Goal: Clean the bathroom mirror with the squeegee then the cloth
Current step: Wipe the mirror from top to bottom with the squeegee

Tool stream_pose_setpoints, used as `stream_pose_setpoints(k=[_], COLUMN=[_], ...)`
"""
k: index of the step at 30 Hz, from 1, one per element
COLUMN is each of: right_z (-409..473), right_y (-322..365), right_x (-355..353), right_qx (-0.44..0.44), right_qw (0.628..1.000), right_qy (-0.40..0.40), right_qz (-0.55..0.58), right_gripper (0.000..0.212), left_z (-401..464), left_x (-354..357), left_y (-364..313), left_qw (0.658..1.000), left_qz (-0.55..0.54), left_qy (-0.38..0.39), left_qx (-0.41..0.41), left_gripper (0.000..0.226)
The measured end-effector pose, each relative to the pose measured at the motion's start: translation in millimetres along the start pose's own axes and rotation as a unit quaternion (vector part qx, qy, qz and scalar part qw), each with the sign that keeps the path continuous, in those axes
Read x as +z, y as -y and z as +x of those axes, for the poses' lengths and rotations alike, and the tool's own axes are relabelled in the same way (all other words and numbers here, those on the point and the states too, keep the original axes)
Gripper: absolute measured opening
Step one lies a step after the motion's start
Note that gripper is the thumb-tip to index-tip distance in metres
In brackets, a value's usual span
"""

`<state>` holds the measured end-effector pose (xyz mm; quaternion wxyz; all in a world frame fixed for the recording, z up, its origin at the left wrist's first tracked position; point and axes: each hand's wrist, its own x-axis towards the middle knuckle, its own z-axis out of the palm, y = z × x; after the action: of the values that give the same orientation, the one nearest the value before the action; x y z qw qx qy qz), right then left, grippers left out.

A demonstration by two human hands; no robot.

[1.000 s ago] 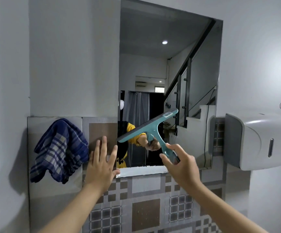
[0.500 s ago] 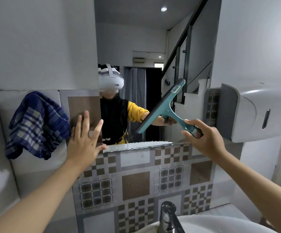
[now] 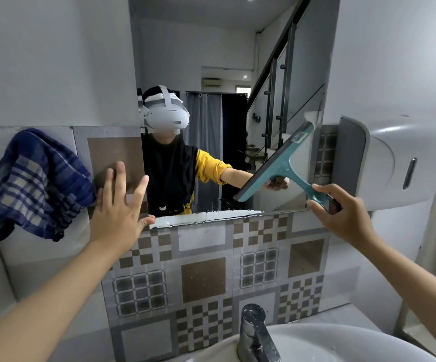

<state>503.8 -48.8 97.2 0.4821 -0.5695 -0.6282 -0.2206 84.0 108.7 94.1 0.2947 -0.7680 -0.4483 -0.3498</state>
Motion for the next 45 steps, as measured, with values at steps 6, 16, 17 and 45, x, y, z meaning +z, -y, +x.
stream_pose_setpoints(k=[6, 16, 17, 45], right_z=[-13.2, -51.9, -54.0, -73.0], right_y=[-2.7, 24.6, 30.6, 117.4], right_x=[0.4, 57.4, 61.2, 84.3], right_qx=[0.039, 0.244, 0.254, 0.435], right_qw=[0.999, 0.946, 0.941, 0.825], right_qy=[-0.012, -0.061, -0.069, -0.144], right_qz=[0.034, 0.202, 0.212, 0.33], right_gripper=[0.038, 0.021, 0.02, 0.01], left_z=[-0.6, 2.1, 3.6, -0.2], left_x=[0.0, 1.9, 2.5, -0.9], left_y=[1.5, -0.4, -0.6, -1.9], left_qw=[1.0, 1.0, 1.0, 0.999], left_qz=[-0.007, -0.019, -0.019, -0.036], left_qy=[-0.001, 0.0, -0.001, 0.017], left_qx=[-0.002, -0.01, -0.01, -0.013], left_gripper=[0.097, 0.098, 0.098, 0.098])
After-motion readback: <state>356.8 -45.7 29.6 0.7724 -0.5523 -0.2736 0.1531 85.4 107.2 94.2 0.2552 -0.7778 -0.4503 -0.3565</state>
